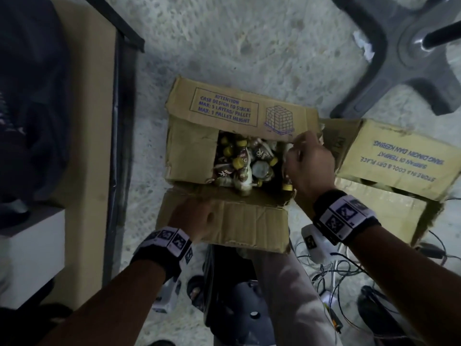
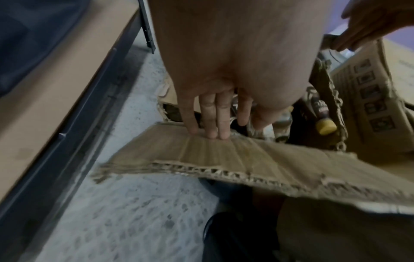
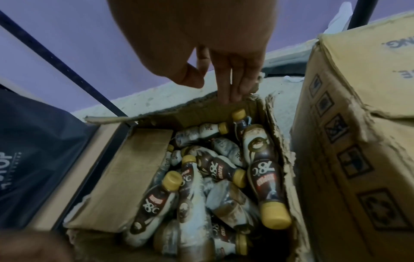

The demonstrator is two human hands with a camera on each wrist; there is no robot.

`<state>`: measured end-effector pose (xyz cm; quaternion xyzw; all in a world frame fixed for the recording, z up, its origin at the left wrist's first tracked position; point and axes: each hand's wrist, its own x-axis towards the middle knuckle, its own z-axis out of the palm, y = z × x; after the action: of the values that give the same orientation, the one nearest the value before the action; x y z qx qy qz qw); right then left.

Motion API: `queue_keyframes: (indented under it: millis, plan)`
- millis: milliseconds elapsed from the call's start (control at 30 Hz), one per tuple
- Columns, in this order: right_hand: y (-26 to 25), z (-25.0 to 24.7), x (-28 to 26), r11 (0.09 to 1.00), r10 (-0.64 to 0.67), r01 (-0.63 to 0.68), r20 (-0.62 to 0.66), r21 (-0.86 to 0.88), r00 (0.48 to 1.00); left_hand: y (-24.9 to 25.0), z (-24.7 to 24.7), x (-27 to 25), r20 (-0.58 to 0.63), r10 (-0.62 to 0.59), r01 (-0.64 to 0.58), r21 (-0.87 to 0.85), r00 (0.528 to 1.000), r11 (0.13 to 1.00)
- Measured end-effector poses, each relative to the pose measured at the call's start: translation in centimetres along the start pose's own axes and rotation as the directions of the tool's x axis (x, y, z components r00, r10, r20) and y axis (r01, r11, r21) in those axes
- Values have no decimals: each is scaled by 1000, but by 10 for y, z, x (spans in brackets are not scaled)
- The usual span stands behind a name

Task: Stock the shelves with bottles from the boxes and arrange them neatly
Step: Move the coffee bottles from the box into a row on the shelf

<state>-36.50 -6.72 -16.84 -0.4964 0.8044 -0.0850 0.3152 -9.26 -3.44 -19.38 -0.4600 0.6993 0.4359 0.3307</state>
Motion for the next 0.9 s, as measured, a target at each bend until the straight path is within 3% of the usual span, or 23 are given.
queue_keyframes:
  millis: [67, 167, 300, 400, 467, 533, 600, 700, 800, 900]
  plan:
    - [7, 0, -4, 996, -81, 80, -68, -26, 994, 2, -4, 17, -61, -38, 30, -115, 997, 993]
    - [16, -3, 7, 986, -165, 163, -43, -46, 985, 1, -5, 39, -14, -81, 78, -165, 997, 983]
    - [33, 3, 59, 998, 57, -58, 26, 9, 998, -4, 3, 53, 50, -145, 148, -60, 988, 987]
    - [47, 15, 77, 914, 390, -399, 115, 72, 914, 1, 15, 43, 9, -124, 124, 15, 992, 992]
    - [57, 25, 73, 836, 492, -523, 192, 166, 849, 7, 20, 28, -51, -88, 88, 8, 995, 996]
    - [63, 35, 63, 786, 495, -542, 225, 297, 840, 8, 16, 12, -149, -49, 43, -40, 988, 998]
    - [67, 43, 54, 731, 531, -572, 217, 373, 819, 0, -1, 1, -323, -21, -14, -106, 946, 994]
    - [79, 56, 46, 636, 645, -678, 228, 368, 729, -22, -34, 4, -490, -62, -67, -242, 870, 968]
    - [90, 68, 40, 624, 651, -738, 351, 257, 673, -51, -67, 30, -400, -233, 74, -374, 886, 924]
    - [98, 75, 36, 635, 665, -739, 327, 226, 671, -69, -89, 62, -187, -372, 190, -608, 909, 771]
